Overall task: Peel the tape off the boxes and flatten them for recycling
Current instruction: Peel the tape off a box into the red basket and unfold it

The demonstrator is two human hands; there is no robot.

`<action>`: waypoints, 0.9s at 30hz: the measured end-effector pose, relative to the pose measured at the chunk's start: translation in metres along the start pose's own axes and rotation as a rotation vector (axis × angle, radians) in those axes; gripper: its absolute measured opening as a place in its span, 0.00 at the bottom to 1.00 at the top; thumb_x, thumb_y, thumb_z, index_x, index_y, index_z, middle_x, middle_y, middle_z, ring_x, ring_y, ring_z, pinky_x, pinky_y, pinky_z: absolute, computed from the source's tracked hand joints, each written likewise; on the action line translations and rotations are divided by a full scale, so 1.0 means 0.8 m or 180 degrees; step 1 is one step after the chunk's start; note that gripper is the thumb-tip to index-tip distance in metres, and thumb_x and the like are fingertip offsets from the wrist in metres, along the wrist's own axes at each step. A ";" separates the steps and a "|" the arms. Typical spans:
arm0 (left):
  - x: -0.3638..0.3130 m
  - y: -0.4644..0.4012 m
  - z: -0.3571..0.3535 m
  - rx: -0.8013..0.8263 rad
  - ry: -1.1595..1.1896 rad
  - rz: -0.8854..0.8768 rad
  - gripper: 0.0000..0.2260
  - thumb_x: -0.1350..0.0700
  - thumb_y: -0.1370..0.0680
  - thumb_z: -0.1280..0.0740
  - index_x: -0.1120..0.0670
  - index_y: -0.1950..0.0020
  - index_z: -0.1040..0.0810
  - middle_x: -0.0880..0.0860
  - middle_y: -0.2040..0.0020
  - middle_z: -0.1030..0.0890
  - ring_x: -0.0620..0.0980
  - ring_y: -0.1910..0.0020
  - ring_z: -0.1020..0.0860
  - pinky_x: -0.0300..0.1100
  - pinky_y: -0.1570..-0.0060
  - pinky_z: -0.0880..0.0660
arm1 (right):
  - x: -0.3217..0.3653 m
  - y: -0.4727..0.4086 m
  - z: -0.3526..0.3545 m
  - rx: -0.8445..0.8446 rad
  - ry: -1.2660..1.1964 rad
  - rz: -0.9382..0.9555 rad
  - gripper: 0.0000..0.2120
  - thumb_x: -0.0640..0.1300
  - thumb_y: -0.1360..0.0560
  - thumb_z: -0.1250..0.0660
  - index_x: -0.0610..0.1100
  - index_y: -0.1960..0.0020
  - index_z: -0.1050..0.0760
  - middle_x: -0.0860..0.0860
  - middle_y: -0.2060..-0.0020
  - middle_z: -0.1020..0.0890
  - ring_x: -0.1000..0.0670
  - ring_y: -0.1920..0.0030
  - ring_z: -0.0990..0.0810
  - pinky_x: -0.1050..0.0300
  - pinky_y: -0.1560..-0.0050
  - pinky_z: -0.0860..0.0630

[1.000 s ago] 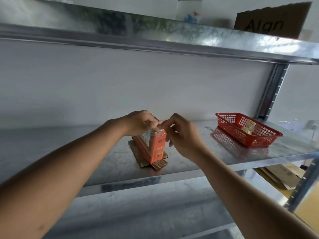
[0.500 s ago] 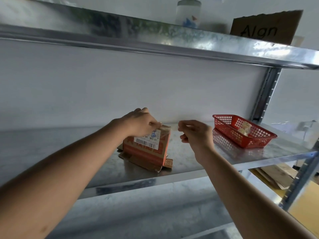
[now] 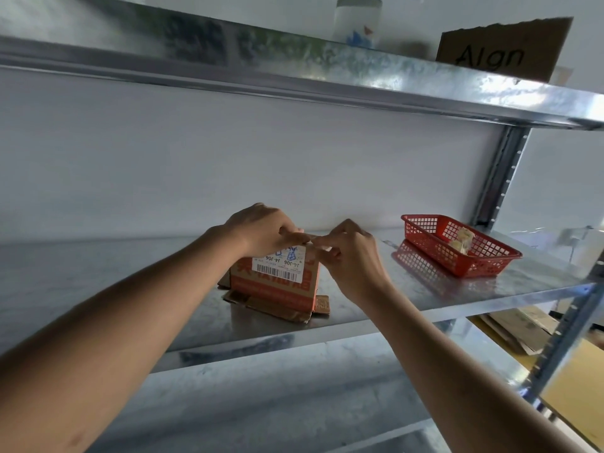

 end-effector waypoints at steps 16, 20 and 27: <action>0.007 0.004 -0.026 0.0093 -0.0407 0.0346 0.22 0.34 0.16 0.50 0.32 0.22 0.36 0.52 0.39 0.28 0.52 0.43 0.39 0.52 0.37 0.35 | 0.005 0.024 -0.005 -0.0301 0.0427 0.0161 0.10 0.40 0.18 0.36 0.41 0.47 0.16 0.46 0.57 0.17 0.43 0.64 0.19 0.45 0.66 0.20; 0.003 0.000 -0.029 0.0027 -0.0394 0.0412 0.22 0.35 0.16 0.48 0.33 0.22 0.36 0.53 0.40 0.28 0.51 0.44 0.41 0.56 0.32 0.35 | -0.009 0.027 -0.006 -0.0393 0.0041 -0.0014 0.08 0.38 0.21 0.32 0.44 0.50 0.14 0.47 0.60 0.16 0.46 0.63 0.19 0.47 0.63 0.21; 0.005 -0.001 -0.029 0.0107 -0.0240 0.0439 0.22 0.34 0.17 0.47 0.30 0.22 0.37 0.49 0.41 0.29 0.52 0.39 0.38 0.53 0.34 0.36 | -0.039 0.027 -0.026 -0.0049 -0.1346 -0.1612 0.05 0.48 0.22 0.29 0.54 0.55 0.16 0.52 0.50 0.18 0.47 0.50 0.17 0.41 0.46 0.19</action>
Point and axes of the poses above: each hand's wrist, its own y-axis away from the middle knuckle, its own z-axis out of the back of the hand, x = y × z, the point moved 4 cm from there along -y, towards the middle knuckle
